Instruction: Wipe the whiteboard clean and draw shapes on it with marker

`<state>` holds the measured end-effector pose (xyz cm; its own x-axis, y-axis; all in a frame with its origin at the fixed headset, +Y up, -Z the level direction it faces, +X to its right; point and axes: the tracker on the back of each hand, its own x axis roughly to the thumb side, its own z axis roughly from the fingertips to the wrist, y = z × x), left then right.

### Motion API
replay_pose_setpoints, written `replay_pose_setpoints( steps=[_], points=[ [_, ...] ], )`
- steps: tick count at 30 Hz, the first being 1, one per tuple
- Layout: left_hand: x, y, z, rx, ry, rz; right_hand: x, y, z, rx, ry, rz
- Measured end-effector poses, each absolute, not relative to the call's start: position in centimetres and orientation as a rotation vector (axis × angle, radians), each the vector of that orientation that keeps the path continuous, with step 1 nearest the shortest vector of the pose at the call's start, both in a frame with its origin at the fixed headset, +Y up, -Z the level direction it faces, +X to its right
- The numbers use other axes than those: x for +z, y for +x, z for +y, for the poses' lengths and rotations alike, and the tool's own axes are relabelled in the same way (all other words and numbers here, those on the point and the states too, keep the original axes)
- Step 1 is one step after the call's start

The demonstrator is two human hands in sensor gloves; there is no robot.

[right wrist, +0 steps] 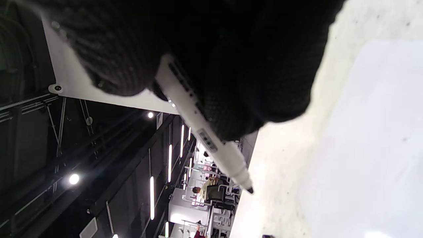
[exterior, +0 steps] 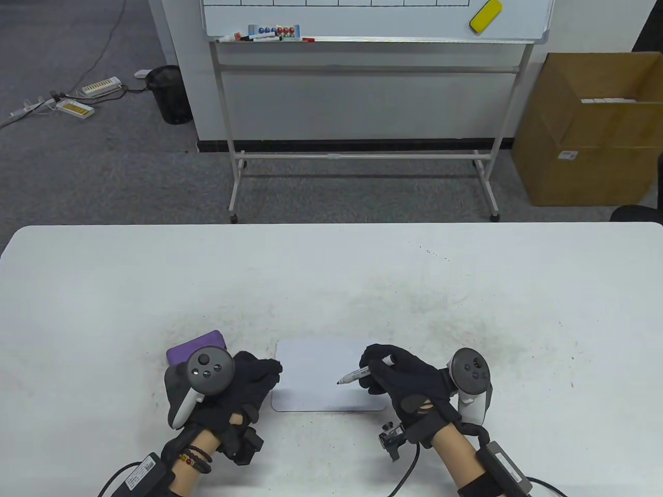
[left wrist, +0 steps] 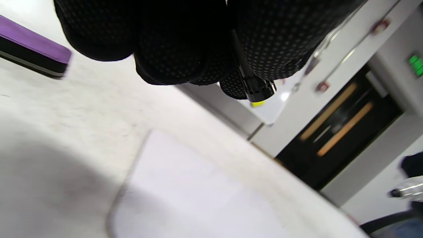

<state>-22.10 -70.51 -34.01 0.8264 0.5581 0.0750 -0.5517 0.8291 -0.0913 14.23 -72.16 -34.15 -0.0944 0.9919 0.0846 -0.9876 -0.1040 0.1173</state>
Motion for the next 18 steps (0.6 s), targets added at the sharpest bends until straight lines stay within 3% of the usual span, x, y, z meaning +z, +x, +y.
replay_pose_setpoints(
  steps=[5,18],
  points=[
    [-34.6,-22.4,-70.9,0.191,-0.048,-0.032,-34.2,14.4,-72.2,1.723,0.161,0.023],
    [-36.5,-25.5,-73.1,-0.048,-0.225,0.121,-34.3,14.0,-72.5,1.837,0.211,0.031]
  ],
)
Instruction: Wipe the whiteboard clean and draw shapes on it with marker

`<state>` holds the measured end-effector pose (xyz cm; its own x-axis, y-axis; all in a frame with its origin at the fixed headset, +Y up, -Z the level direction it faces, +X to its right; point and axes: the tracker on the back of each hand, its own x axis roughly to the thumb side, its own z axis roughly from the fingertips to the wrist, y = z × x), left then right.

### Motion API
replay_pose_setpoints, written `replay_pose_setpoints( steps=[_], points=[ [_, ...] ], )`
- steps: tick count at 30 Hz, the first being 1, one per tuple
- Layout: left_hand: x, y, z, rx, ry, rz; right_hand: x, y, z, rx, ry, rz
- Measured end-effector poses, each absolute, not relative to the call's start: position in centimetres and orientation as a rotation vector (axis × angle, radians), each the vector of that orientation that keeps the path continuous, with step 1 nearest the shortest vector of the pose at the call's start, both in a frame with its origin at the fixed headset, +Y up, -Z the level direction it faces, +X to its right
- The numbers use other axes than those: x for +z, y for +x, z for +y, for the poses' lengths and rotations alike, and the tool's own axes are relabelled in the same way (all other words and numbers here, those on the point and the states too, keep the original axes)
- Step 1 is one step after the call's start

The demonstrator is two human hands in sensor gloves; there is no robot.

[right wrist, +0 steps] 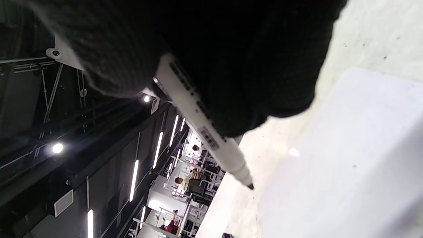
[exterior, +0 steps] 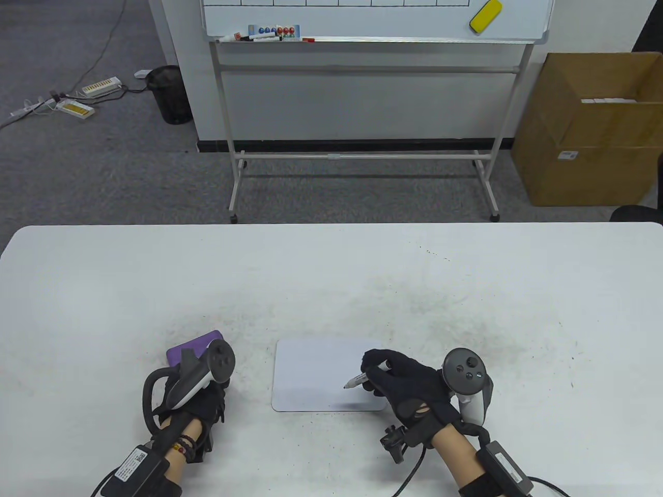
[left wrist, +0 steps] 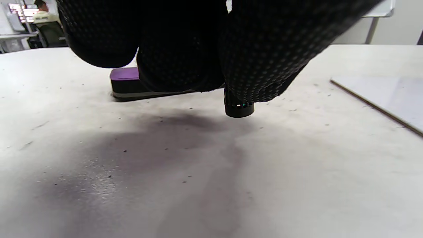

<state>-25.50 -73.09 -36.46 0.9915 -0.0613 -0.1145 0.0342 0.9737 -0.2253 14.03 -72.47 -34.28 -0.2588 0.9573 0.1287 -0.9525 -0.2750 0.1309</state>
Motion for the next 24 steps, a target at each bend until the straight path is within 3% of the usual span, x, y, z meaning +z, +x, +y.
replay_pose_setpoints(
  steps=[18,24],
  points=[
    [-36.6,-24.7,-74.6,-0.137,-0.204,0.083,-34.4,14.0,-72.8,1.845,0.212,0.045],
    [-36.2,-24.7,-73.7,-0.133,-0.227,0.073,-34.4,14.3,-72.6,1.837,0.206,0.039]
  ],
)
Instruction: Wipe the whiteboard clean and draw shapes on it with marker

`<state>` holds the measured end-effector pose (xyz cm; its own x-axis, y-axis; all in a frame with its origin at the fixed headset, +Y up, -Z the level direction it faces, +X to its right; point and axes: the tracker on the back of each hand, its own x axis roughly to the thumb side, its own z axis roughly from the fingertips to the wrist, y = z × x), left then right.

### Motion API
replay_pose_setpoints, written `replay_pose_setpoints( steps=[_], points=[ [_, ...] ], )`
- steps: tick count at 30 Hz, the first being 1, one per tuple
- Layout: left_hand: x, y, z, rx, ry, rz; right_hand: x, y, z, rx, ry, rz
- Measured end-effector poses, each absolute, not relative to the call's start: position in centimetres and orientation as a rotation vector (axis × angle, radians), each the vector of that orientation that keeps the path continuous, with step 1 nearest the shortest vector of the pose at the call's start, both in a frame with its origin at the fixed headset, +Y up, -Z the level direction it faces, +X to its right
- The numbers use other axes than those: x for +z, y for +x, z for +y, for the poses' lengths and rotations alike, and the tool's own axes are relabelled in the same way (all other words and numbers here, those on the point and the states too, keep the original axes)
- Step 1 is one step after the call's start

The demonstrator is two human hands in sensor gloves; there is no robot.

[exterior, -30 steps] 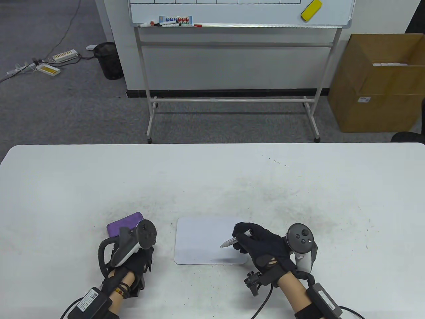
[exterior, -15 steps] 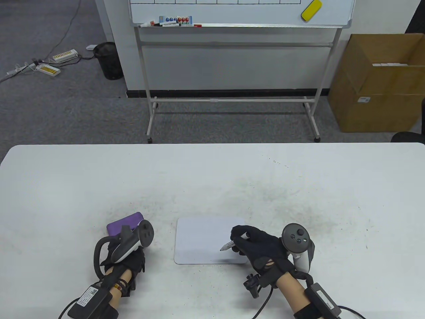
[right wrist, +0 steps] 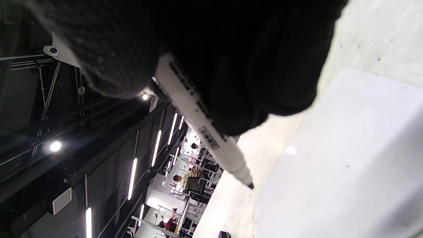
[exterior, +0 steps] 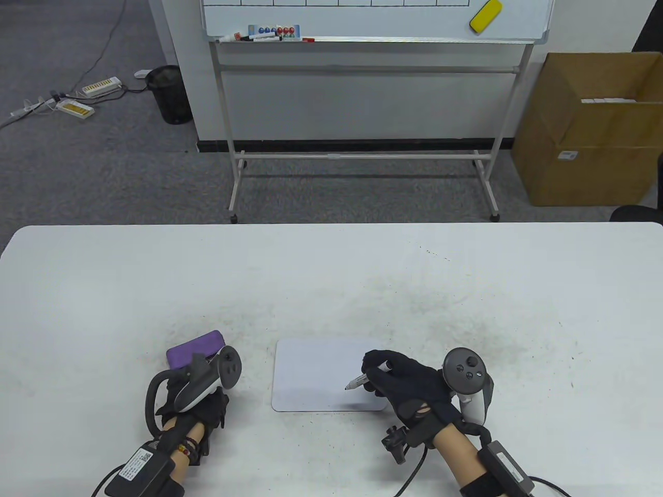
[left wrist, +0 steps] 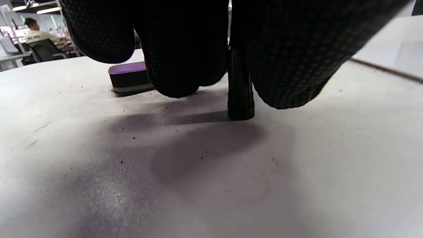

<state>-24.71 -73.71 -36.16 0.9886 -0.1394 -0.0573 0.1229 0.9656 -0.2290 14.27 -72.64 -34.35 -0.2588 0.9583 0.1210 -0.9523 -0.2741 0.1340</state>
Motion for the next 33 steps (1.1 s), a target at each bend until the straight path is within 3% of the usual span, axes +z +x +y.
replay_pose_setpoints(
  steps=[11,14,20,33],
  points=[
    [-33.7,-22.7,-69.7,0.104,-0.101,-0.077,-34.8,13.5,-71.1,1.926,0.201,-0.026],
    [-33.3,-21.5,-70.3,0.081,-0.053,-0.122,-35.1,12.4,-70.3,1.953,0.206,-0.049],
    [-32.8,-18.8,-72.3,0.071,-0.16,-0.235,-36.4,8.4,-69.8,2.061,0.247,-0.029],
    [-33.2,-18.5,-74.6,0.105,-0.287,-0.28,-39.8,3.0,-73.5,2.133,0.199,0.044]
  ],
)
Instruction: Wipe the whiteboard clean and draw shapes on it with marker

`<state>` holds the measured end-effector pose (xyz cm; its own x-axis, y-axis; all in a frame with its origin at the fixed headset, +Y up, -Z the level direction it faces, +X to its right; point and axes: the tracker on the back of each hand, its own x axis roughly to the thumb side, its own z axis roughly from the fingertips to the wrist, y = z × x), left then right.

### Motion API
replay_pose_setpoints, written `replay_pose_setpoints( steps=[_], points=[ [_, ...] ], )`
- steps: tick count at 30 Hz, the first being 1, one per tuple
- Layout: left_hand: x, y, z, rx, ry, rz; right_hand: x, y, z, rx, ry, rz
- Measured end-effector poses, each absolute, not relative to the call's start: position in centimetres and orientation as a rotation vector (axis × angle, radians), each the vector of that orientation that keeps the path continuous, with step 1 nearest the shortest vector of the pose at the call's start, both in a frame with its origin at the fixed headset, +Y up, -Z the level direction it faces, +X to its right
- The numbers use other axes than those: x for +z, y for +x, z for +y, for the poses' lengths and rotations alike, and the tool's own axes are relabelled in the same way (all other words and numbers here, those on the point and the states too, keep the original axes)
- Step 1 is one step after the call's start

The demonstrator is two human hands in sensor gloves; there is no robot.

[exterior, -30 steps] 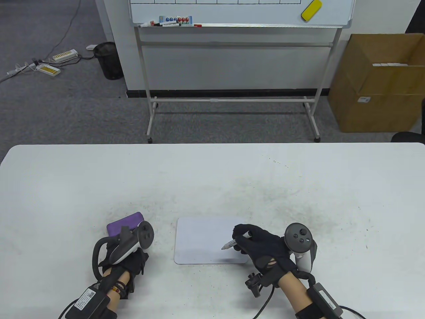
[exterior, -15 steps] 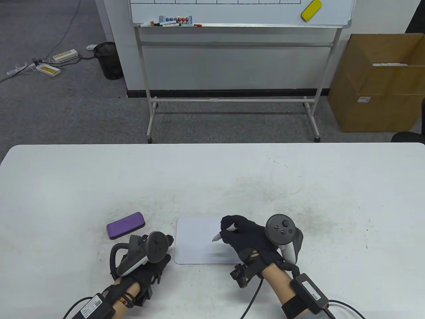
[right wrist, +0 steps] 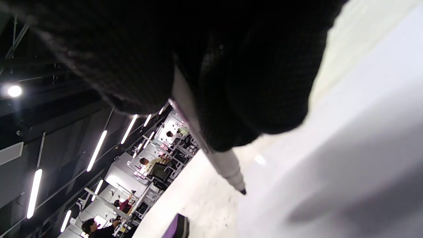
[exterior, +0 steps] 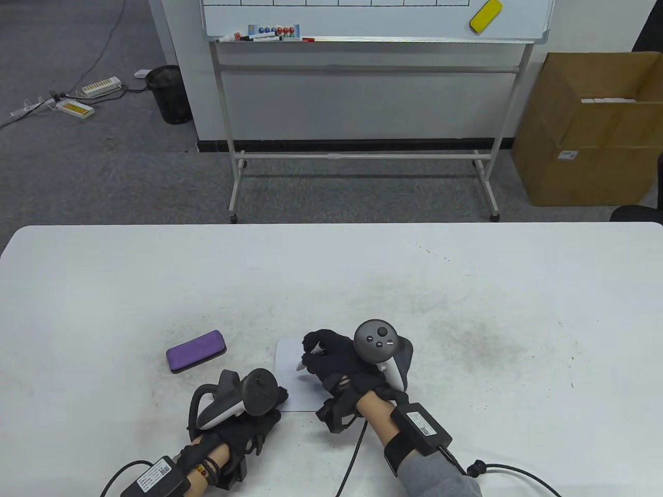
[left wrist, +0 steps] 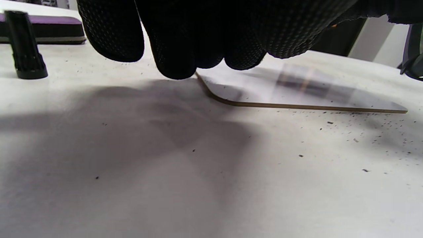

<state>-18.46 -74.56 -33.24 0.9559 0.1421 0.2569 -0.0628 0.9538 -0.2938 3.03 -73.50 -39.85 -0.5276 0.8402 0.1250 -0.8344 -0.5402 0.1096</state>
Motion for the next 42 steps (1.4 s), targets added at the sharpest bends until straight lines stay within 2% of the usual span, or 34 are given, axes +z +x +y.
replay_pose_setpoints(
  steps=[10,23,34,42],
  points=[
    [-33.6,-18.4,-75.5,0.063,-0.409,-0.297,-41.0,1.2,-75.0,2.184,0.194,0.084],
    [-33.7,-18.3,-75.4,0.057,-0.428,-0.296,-41.3,1.4,-75.1,2.249,0.142,0.035],
    [-33.8,-18.2,-75.4,0.06,-0.425,-0.293,-39.7,2.7,-74.4,2.338,0.099,0.023],
    [-33.8,-18.2,-75.4,0.052,-0.425,-0.296,-38.3,2.0,-74.2,2.352,0.105,0.066]
  ],
)
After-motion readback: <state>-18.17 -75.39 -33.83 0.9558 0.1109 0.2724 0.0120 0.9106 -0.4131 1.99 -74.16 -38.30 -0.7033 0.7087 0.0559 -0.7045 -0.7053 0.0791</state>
